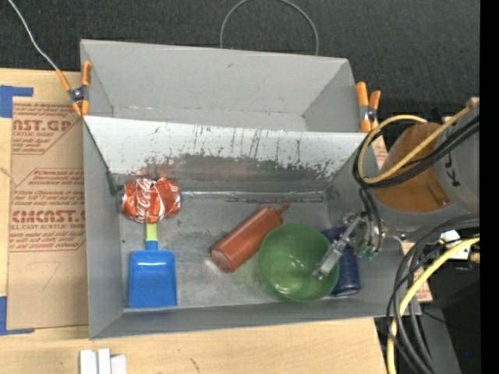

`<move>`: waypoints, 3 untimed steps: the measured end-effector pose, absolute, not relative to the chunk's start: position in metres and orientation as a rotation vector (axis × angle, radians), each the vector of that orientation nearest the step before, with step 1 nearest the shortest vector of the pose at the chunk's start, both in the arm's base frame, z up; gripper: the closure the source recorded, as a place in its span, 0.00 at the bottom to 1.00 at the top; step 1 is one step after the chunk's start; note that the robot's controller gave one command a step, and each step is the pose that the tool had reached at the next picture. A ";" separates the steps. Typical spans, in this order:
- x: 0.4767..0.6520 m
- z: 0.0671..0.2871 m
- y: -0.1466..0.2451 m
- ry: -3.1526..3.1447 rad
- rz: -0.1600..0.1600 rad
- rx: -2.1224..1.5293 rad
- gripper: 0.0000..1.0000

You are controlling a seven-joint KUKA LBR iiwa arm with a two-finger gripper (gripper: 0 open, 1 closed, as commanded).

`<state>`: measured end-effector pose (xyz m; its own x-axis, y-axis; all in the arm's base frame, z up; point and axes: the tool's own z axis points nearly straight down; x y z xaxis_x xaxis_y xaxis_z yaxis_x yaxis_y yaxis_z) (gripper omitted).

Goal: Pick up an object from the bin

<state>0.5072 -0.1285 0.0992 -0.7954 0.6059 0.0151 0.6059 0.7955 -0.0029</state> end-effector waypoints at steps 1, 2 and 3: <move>0.523 0.069 -0.092 -3.072 -0.002 -0.686 0.00; 0.547 0.070 -0.117 -2.820 -0.041 -1.287 1.00; 0.547 0.070 -0.117 -2.821 -0.041 -1.287 1.00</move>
Offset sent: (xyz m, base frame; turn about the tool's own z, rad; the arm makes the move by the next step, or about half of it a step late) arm 0.0382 -0.0075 -0.0292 0.2203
